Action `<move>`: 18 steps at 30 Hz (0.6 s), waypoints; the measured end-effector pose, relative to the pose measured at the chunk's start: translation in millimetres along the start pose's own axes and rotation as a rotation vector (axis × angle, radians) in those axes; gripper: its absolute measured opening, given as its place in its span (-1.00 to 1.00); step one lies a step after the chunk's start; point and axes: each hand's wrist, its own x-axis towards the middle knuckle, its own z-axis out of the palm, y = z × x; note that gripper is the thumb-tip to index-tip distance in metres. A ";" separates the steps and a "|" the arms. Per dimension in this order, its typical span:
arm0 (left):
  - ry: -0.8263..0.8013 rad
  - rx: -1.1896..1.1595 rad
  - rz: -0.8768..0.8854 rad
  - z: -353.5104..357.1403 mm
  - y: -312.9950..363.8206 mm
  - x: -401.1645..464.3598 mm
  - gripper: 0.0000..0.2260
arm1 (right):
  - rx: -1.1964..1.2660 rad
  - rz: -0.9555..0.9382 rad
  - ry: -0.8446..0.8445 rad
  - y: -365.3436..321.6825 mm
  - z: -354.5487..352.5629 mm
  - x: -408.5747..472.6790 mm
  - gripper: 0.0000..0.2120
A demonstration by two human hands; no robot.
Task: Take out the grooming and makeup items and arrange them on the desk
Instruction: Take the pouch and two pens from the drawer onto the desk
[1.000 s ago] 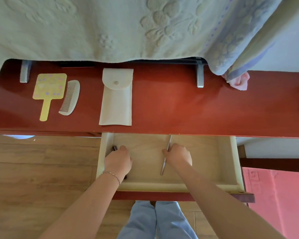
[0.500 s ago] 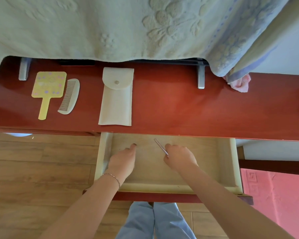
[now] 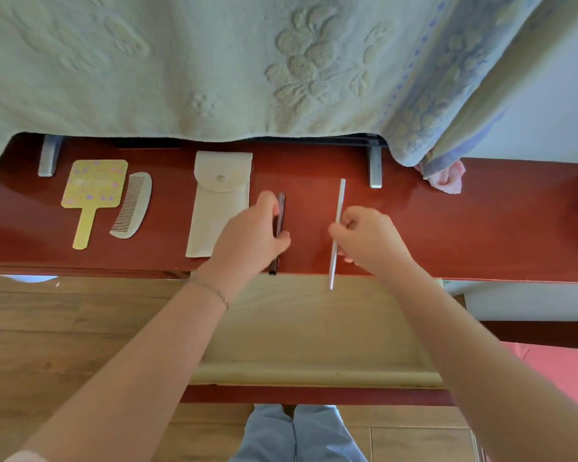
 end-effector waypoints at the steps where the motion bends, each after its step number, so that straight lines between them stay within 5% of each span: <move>1: 0.029 -0.001 -0.018 0.7 1.8 11.6 -0.73 | -0.011 -0.002 0.008 -6.3 -0.4 11.2 -0.79; 18: -0.041 0.190 -0.124 26.5 -5.5 79.2 -0.62 | -0.388 -0.002 -0.046 -11.9 36.9 83.1 -0.80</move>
